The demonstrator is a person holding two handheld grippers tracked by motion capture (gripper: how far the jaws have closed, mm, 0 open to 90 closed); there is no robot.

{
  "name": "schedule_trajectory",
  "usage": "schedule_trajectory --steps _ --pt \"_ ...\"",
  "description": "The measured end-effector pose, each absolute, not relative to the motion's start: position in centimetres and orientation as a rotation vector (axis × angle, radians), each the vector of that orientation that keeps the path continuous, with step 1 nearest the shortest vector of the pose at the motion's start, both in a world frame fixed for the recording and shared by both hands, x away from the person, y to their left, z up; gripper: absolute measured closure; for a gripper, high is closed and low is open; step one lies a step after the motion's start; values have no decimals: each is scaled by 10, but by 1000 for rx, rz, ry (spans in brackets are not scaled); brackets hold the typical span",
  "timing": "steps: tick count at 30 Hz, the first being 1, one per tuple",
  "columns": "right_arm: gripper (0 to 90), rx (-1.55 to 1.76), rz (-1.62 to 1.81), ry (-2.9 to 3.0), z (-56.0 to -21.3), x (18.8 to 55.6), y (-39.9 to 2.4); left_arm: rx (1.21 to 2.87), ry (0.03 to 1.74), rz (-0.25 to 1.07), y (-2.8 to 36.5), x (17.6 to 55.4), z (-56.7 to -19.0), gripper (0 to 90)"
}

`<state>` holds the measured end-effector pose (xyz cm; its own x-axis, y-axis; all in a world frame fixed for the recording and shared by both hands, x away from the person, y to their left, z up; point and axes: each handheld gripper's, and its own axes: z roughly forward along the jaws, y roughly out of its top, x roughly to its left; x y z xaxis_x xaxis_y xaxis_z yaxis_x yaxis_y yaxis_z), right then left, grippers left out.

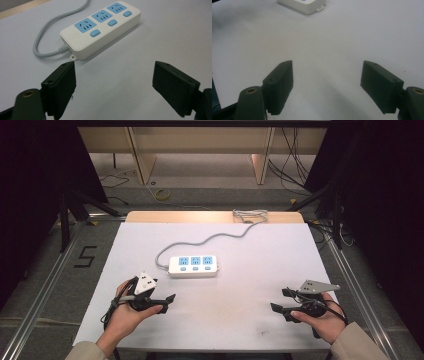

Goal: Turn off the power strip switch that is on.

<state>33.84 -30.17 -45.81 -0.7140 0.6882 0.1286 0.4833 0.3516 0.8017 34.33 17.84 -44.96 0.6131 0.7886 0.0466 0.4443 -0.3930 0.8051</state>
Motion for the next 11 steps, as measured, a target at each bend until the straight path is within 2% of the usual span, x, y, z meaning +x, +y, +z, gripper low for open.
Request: schedule_trajectory --steps 11 --pt "268 1045 1294 2381 -458 338 -302 2071 938 558 170 343 -452 187"
